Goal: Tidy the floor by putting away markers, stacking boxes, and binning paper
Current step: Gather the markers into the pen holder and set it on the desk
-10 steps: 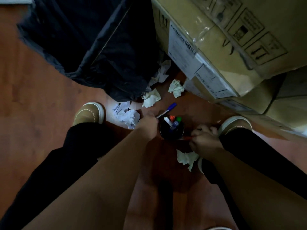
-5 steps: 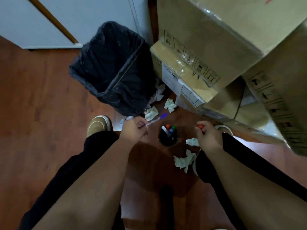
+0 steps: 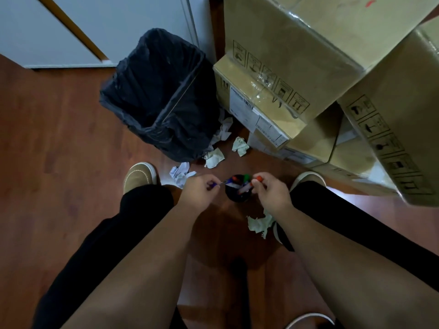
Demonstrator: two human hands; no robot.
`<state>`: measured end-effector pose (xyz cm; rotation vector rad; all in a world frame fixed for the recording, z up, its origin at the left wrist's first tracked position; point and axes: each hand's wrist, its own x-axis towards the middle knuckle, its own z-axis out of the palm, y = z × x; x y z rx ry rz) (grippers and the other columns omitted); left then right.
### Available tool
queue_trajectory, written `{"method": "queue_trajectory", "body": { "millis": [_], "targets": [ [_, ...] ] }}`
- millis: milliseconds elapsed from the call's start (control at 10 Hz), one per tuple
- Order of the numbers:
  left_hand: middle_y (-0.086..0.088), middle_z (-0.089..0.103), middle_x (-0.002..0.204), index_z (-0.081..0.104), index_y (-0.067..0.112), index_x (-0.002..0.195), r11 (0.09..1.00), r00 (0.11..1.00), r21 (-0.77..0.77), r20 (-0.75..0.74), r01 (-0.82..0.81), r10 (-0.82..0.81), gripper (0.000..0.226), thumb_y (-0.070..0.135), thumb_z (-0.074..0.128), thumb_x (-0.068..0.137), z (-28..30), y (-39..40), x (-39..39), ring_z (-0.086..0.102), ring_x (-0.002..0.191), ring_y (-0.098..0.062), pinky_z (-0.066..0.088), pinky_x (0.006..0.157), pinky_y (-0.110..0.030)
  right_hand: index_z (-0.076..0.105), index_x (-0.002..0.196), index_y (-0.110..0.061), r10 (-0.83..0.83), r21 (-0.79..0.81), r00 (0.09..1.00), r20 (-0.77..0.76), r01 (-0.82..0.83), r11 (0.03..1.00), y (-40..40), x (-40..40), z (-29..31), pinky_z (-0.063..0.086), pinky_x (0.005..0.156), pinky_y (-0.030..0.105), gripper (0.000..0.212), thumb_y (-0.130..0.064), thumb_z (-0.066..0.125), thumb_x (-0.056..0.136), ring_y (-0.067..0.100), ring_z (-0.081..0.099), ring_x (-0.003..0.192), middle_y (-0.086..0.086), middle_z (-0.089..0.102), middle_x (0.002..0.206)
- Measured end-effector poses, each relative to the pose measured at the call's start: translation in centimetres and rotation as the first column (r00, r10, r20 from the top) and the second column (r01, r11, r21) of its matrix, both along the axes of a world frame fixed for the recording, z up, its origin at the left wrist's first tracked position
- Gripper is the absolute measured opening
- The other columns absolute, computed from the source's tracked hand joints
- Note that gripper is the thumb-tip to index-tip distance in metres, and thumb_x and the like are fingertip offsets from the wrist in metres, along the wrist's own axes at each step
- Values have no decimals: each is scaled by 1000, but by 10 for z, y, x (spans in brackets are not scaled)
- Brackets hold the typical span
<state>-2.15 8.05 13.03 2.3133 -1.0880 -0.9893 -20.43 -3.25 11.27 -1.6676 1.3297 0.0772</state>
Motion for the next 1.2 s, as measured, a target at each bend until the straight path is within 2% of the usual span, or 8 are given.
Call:
{"method": "queue_trajectory", "body": {
  "millis": [200,300,500,600,700,800,1000,1200],
  "targets": [
    [-6,66,87,74,11,89,980,978,-156,188,122,-92,10,12,66,83,4,-3,-2,61,71,-19,53,66,-33,57,129,-18,39,134,998,-49,-32,991,9,1,-16,49,83,32,36,-36,45,100,22,64,101,5,72,103],
    [-5,65,90,73,14,96,976,971,-108,173,187,-167,15,18,61,87,3,-7,-9,61,76,-20,53,69,-36,36,148,-20,29,175,995,-97,-11,985,12,2,-18,47,86,31,51,-38,44,100,24,61,110,8,69,114],
    [-8,66,113,47,24,137,999,999,52,33,16,-18,42,42,43,99,-12,-10,-24,63,101,-24,50,82,-36,3,154,-30,-154,247,972,-176,195,949,11,0,-26,51,90,43,70,-39,46,99,34,63,105,15,61,124],
    [-10,62,126,45,17,140,943,934,144,-159,-300,321,46,40,41,101,-25,-17,-22,57,117,-26,38,89,-28,10,153,-30,-261,335,939,-223,325,885,6,-2,-37,53,76,40,65,-32,44,99,31,65,89,15,65,109],
    [-12,44,149,40,12,146,866,853,365,-267,-342,450,51,39,39,102,-41,-24,-16,40,136,-26,28,107,-31,20,152,-21,-300,333,915,-272,382,862,6,-1,-49,44,64,33,59,-23,44,98,29,60,78,14,64,97],
    [-13,37,154,41,9,145,865,871,448,-303,-228,386,51,38,30,104,-58,-31,-13,33,140,-27,24,111,-33,42,141,-9,-362,369,894,-264,440,819,11,1,-60,46,78,34,46,-11,47,95,30,60,98,18,61,119],
    [-16,38,151,41,19,146,838,869,530,-347,-130,354,62,57,25,99,-78,-38,-19,37,137,-33,25,115,-47,53,128,1,-478,588,842,-249,524,616,23,18,-71,50,96,45,33,-2,44,95,27,54,96,14,54,108],
    [-14,45,147,42,18,146,802,778,565,-409,-194,476,92,80,27,80,-82,-43,-18,44,132,-32,29,114,-49,51,89,-21,-475,558,835,-278,543,628,20,27,-67,48,78,36,22,-6,38,99,18,50,71,3,50,84]
  ]
}}
